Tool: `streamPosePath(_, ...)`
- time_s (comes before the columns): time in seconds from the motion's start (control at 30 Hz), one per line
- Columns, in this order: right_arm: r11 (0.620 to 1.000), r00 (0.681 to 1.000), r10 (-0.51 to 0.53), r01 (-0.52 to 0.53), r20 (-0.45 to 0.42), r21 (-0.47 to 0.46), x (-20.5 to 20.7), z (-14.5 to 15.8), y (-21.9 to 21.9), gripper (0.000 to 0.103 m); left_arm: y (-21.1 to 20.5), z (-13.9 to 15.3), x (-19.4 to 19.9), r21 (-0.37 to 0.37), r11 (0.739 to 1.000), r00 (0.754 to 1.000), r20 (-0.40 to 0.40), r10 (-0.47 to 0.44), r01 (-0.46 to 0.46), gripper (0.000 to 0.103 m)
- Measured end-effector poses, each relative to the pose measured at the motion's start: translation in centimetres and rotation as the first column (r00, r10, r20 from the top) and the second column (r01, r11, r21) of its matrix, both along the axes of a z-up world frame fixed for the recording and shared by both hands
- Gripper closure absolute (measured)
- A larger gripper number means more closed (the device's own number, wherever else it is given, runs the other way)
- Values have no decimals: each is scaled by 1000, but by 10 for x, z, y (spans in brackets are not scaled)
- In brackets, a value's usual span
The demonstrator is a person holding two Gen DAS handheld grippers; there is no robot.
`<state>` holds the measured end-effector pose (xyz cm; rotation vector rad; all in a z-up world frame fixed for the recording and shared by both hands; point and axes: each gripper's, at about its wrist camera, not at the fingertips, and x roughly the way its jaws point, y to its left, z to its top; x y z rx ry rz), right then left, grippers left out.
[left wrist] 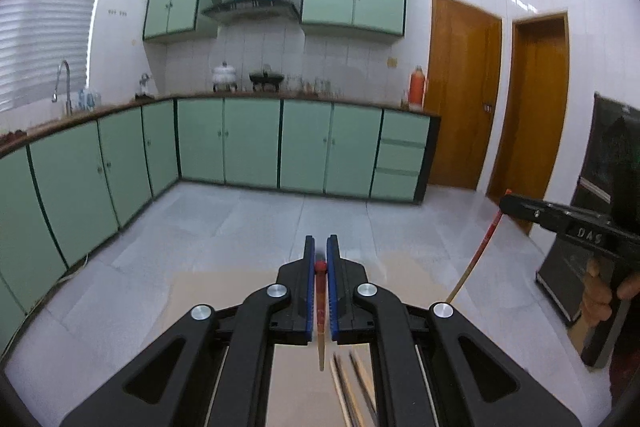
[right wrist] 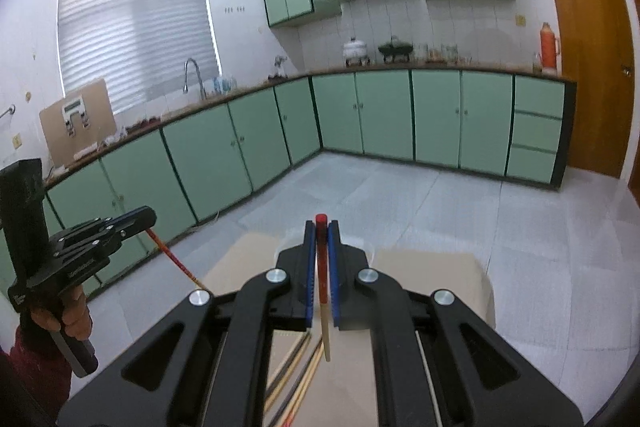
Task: Organize utensils
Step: 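Lift the chopstick with the right tool while the left tool carries its chopstick into the holder, then open the right tool releasing its chopstick while the left tool releases its chopstick into the holder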
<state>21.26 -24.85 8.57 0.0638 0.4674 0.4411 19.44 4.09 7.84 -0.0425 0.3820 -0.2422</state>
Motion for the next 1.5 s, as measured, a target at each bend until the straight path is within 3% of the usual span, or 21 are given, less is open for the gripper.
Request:
streamPosePath(0.2,998,995,-65,65,81,2,45,33,3,98,-7,37,41,7,999,991,129,45,-47,98)
streamPosePath(0.33,995,990,-94,96,102,-10,77,29,11,98,-21,35,73,30,996,982,172,77,-84,97)
streamPosePath(0.47,992,989,-115,119,88,-38,104,9,19,98,-28,17,102,25,996,984,156,82,-87,97)
streamPosePath(0.73,992,992,-117,115,-45,-44,132,-48,27,93,-33,-39,143,14,998,998,-30,63,-63,96)
streamPosePath(0.83,992,992,-112,109,-50,-67,123,-58,33,90,-29,-48,136,13,998,997,-51,55,-55,83)
streamPosePath(0.9,991,993,-115,113,-36,-68,112,-59,31,81,-25,-51,126,14,999,997,-51,53,-53,73)
streamPosePath(1.0,989,991,-135,134,-2,-55,92,-56,25,63,-20,-52,109,11,998,996,-61,63,-62,62)
streamPosePath(1.07,985,986,-163,165,28,-55,73,-54,19,33,-16,-53,91,16,997,995,-65,71,-70,53)
streamPosePath(1.13,979,979,-195,198,57,-48,52,-55,10,25,-13,-55,74,19,997,995,-68,77,-76,44)
streamPosePath(1.3,976,977,-208,211,45,-57,-8,-84,-1,18,-8,-78,20,22,998,992,-107,67,-65,38)
streamPosePath(1.5,967,970,-236,229,-54,-108,-76,-156,1,18,-11,-134,-42,79,994,982,-168,88,-76,38)
